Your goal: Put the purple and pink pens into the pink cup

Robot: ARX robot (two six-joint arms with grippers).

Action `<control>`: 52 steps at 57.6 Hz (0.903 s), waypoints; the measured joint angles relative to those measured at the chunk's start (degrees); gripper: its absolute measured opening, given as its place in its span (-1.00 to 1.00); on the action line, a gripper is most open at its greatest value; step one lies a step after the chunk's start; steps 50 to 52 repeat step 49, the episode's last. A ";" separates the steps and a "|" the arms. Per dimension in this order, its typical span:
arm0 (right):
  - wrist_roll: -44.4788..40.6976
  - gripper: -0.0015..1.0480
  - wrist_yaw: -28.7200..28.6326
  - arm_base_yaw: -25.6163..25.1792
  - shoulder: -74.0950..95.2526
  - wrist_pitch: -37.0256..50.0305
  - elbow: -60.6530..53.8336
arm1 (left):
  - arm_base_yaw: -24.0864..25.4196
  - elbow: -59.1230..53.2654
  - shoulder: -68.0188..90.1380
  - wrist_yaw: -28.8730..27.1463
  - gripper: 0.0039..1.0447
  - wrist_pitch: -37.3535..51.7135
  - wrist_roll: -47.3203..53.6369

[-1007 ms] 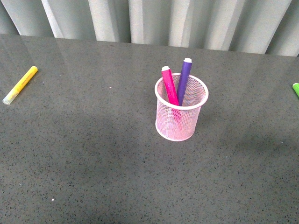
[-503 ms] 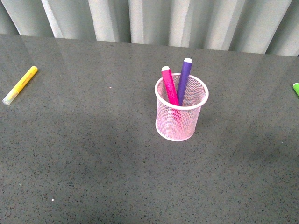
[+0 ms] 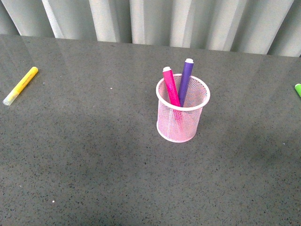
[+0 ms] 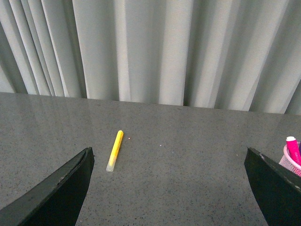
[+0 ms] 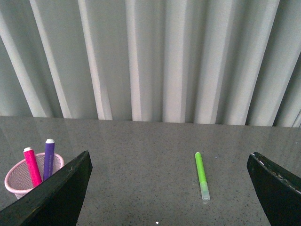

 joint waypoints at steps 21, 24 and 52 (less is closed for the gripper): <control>-0.02 0.87 0.00 0.00 0.00 0.00 0.00 | 0.00 0.00 0.00 0.00 0.88 0.00 0.00; -0.02 0.87 0.00 0.00 0.00 0.00 0.00 | 0.00 0.00 0.00 0.00 0.88 0.00 0.00; -0.02 0.87 0.00 0.00 0.00 0.00 0.00 | 0.00 0.00 0.00 0.00 0.88 0.00 0.00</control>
